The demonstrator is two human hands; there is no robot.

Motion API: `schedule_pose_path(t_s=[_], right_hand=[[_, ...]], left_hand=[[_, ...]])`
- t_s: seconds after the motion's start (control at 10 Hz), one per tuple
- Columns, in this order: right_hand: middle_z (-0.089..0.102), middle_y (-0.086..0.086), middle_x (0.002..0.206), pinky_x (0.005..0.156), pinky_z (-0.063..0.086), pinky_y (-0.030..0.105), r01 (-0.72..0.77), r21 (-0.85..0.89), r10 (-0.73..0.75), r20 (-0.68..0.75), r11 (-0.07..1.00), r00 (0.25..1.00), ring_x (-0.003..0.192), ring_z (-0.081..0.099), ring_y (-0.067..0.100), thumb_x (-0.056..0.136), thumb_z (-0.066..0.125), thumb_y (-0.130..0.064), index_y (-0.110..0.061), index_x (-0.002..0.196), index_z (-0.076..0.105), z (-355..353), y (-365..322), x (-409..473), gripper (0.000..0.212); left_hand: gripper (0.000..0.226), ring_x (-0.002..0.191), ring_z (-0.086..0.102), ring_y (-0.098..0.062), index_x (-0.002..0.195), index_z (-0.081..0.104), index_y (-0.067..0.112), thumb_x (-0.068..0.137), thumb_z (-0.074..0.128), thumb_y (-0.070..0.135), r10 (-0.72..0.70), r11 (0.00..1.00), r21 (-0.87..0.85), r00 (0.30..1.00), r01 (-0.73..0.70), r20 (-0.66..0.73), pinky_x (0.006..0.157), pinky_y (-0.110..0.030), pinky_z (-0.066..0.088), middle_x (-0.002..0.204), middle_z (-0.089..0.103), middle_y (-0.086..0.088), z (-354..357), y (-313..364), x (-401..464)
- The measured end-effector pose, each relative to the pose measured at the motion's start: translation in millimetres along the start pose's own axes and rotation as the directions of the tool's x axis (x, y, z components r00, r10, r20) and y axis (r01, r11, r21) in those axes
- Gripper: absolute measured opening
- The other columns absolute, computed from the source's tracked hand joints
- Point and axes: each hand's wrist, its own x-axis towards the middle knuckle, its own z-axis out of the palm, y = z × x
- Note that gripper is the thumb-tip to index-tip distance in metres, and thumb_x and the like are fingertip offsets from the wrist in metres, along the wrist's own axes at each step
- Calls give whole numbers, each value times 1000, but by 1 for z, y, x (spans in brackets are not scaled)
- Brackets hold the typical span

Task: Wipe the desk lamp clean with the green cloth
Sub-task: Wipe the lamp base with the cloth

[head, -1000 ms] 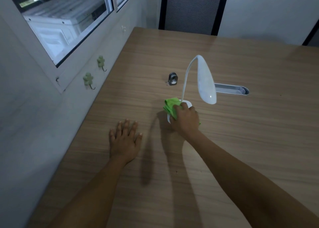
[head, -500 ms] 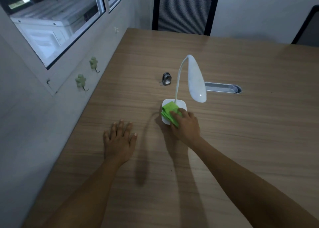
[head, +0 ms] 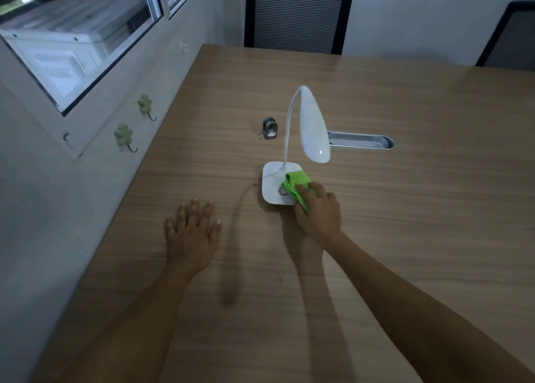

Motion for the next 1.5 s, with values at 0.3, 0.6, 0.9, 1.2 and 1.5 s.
schedule_pose_path(t_s=[0.3, 0.6, 0.9, 1.2, 1.5], right_hand=[[65, 10, 119, 69, 53, 41, 357, -57, -359, -16, 932, 933, 82, 62, 38, 73, 43, -40, -27, 116, 61, 5, -7, -31, 49], [67, 13, 114, 63, 52, 42, 202, -107, -203, -3, 974, 979, 74, 61, 41, 72, 43, -37, -24, 111, 64, 10, 2, -25, 47], [62, 14, 120, 74, 44, 43, 120, -216, -111, 50, 969, 993, 87, 56, 41, 76, 62, -25, -14, 107, 64, 5, -42, 15, 33], [62, 10, 117, 82, 43, 42, 161, -272, -139, 100, 949, 985, 96, 55, 39, 84, 54, -13, -10, 102, 65, 16, -90, 23, 21], [69, 8, 85, 71, 45, 39, 84, -223, -52, 145, 971, 988, 77, 58, 36, 75, 66, -21, -10, 77, 69, 31, -103, 23, 11]], left_hand=[[62, 146, 19, -30, 145, 27, 36, 87, 17, 56, -3, 1000, -7, 1000, 3, 0, 114, -55, 14, 158, 26, -1, 0, 0, 0], [63, 145, 21, -32, 145, 29, 34, 87, 17, 55, -3, 1000, 7, 1000, 3, -3, 113, -57, 16, 157, 29, -2, 0, 0, 0], [64, 147, 16, -30, 146, 24, 36, 87, 13, 56, -5, 1000, -12, 1000, 5, 11, 115, -55, 12, 159, 22, -1, -2, 1, -1], [65, 146, 18, -30, 146, 26, 36, 85, 11, 56, 8, 999, -39, 1000, -8, -11, 114, -55, 14, 159, 24, -1, -2, 0, -2], [60, 146, 21, -29, 144, 29, 36, 88, 20, 55, 12, 1000, -29, 999, -13, -30, 114, -55, 16, 157, 28, -1, -1, -1, -2]])
